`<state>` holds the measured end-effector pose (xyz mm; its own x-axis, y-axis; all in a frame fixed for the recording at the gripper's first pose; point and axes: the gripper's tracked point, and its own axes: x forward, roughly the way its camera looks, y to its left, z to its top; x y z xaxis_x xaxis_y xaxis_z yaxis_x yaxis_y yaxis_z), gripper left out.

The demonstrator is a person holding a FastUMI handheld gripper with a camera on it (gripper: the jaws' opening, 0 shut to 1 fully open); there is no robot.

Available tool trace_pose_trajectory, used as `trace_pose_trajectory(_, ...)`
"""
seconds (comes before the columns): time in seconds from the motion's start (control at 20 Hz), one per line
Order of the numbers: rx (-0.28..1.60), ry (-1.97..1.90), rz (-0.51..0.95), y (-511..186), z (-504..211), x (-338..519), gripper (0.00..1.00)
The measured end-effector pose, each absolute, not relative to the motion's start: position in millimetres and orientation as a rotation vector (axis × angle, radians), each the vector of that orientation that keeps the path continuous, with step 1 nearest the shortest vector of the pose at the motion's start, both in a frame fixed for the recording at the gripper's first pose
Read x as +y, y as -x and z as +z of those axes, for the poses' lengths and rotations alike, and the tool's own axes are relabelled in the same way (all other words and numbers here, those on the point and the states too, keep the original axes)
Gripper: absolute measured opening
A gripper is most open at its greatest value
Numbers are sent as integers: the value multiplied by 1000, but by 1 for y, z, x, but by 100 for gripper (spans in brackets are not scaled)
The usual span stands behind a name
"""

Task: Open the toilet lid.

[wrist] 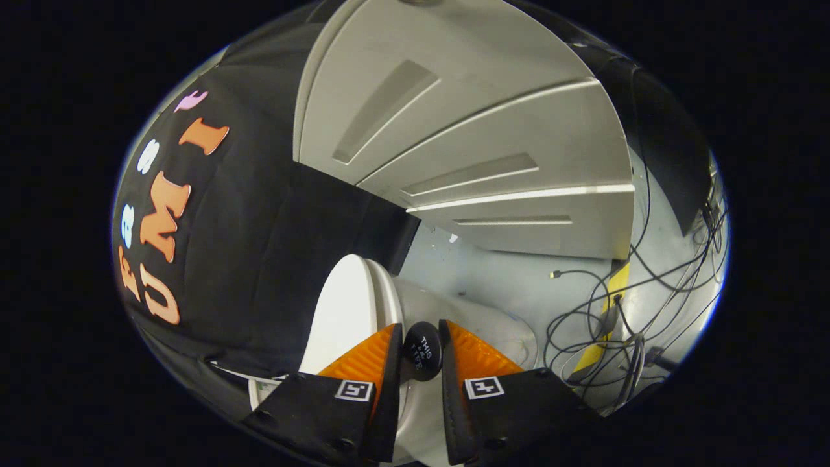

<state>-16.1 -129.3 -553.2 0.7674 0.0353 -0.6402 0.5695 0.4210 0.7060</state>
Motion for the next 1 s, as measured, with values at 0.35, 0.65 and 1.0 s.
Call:
trace_pose_trajectory(0.35, 614, -1168, -359, 13, -540, -124, 11)
trace_pose_trajectory(0.65, 581, -1058, -316, 3, -496, -118, 8)
trace_pose_trajectory(1.0, 496, -839, -274, -21, -438, -104, 8)
